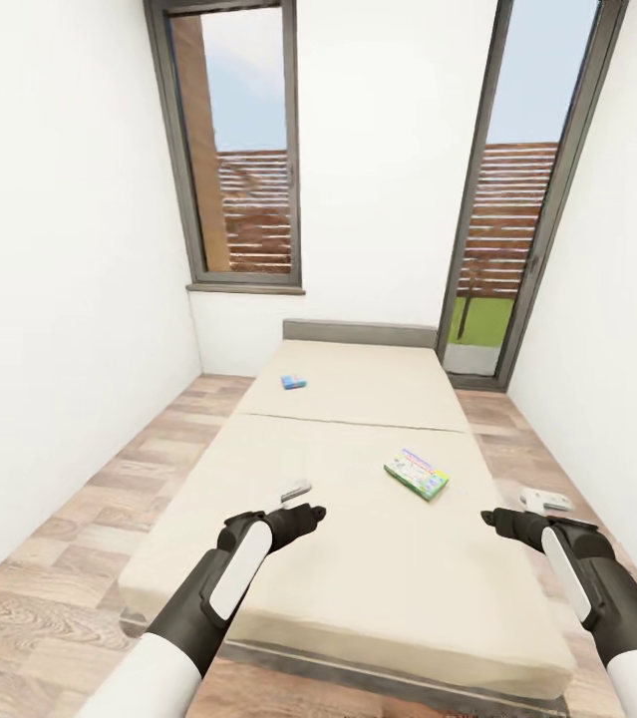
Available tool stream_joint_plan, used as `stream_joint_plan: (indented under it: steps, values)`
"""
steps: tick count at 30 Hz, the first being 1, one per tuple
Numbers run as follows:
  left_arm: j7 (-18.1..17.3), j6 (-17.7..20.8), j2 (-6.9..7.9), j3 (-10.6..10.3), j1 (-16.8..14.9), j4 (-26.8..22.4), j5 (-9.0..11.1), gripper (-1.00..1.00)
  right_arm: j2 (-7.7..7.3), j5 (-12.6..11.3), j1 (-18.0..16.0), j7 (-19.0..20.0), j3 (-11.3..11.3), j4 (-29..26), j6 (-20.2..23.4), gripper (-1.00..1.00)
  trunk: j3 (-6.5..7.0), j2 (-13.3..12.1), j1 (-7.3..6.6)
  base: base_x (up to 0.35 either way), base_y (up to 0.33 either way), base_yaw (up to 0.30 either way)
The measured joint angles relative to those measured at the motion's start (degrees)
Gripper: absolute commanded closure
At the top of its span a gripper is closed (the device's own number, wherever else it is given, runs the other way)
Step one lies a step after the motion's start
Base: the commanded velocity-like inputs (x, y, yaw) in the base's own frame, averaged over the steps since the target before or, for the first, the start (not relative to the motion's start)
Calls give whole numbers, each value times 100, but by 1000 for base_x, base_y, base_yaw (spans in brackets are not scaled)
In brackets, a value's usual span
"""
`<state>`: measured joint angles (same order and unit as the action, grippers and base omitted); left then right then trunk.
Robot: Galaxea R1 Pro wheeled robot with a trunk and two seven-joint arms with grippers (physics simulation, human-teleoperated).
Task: Put all the toys in the child's room - the three board games (two on the bed and one on the table), the two jigsaw puzzles on the table, and the tennis ball on the table - inside the toy box on the table in the child's room.
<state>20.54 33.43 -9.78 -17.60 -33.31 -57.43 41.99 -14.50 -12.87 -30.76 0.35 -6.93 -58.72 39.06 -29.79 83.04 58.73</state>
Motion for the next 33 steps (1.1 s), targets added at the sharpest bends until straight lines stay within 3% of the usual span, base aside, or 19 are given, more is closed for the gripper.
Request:
stream_joint_plan:
  steps: [33]
  values:
    - [-43, -10, 21, 2, 4, 63, 3, -100, 63, 8, 44, 5, 55, -13, 18, -100, -16, 0, 0, 0, 0, -33]
